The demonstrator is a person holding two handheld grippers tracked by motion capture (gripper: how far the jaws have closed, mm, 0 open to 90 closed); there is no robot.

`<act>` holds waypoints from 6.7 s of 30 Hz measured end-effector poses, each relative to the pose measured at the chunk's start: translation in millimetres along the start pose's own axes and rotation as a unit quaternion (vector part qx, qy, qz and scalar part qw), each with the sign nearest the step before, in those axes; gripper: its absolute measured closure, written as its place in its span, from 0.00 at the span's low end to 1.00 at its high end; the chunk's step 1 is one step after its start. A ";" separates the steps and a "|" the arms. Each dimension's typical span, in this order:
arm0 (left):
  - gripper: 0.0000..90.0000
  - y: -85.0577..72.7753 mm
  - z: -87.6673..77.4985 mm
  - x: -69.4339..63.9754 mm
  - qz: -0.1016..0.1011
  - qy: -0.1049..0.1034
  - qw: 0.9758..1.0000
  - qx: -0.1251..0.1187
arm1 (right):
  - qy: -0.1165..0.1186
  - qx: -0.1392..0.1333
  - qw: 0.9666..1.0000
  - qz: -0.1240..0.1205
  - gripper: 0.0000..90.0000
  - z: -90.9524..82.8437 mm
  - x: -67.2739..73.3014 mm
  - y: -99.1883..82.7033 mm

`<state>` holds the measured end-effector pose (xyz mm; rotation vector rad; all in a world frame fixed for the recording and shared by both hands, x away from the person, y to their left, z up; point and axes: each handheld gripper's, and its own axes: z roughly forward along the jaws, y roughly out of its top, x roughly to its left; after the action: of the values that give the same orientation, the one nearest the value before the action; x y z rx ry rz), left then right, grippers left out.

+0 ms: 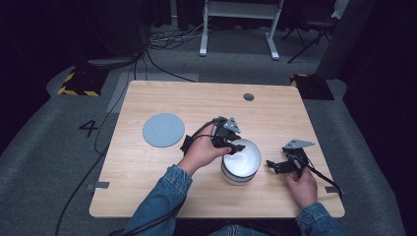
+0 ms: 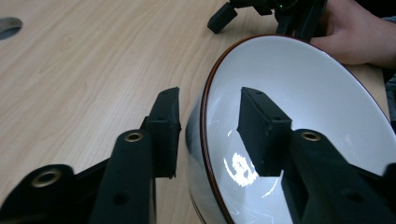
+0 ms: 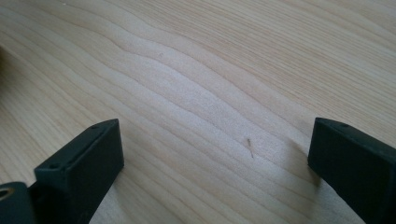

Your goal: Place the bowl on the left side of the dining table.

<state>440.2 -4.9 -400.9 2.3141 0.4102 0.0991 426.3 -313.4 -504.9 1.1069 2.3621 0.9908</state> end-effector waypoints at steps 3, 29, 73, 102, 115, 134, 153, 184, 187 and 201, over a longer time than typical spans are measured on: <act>0.82 -0.9 -0.3 2.3 -0.009 0.010 1.000 0.005 | 0.000 0.000 1.000 0.000 0.04 0.0 0.0 0.0; 0.90 21.0 -25.6 -0.4 -0.029 0.008 0.999 0.014 | 0.001 -0.001 1.000 0.003 0.04 0.0 0.4 0.1; 0.89 34.3 -76.8 83.8 -0.185 0.171 0.966 -0.052 | 0.000 0.000 1.000 -0.001 0.04 0.1 -0.1 0.0; 0.89 -48.7 -158.3 145.9 -0.325 0.268 0.899 -0.124 | -0.001 0.000 1.000 0.000 0.04 -0.1 0.1 0.0; 0.89 -78.0 -174.4 162.5 -0.374 0.307 0.867 -0.119 | -0.001 0.000 1.000 0.000 0.04 -0.1 0.1 0.0; 0.88 -116.1 -179.8 170.9 -0.414 0.319 0.848 -0.085 | -0.001 0.000 1.000 0.000 0.04 -0.1 0.1 0.0; 0.88 -155.6 -150.7 174.7 -0.457 0.283 0.840 -0.069 | -0.001 0.000 1.000 0.000 0.04 -0.1 0.1 0.0; 0.88 -193.2 -121.5 172.3 -0.496 0.214 0.839 -0.061 | -0.001 0.000 1.000 0.000 0.04 -0.1 0.1 0.0; 0.88 -195.3 -121.9 172.9 -0.488 0.213 0.844 -0.066 | -0.001 0.000 1.000 0.000 0.04 -0.1 0.1 0.0; 0.50 -192.4 -128.3 174.2 -0.465 0.258 0.841 -0.098 | -0.001 0.000 1.000 0.000 0.04 -0.1 0.1 0.0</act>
<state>529.4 264.8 -456.9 1.6308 1.6590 0.2644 426.2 -313.4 -504.8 1.1077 2.3608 0.9901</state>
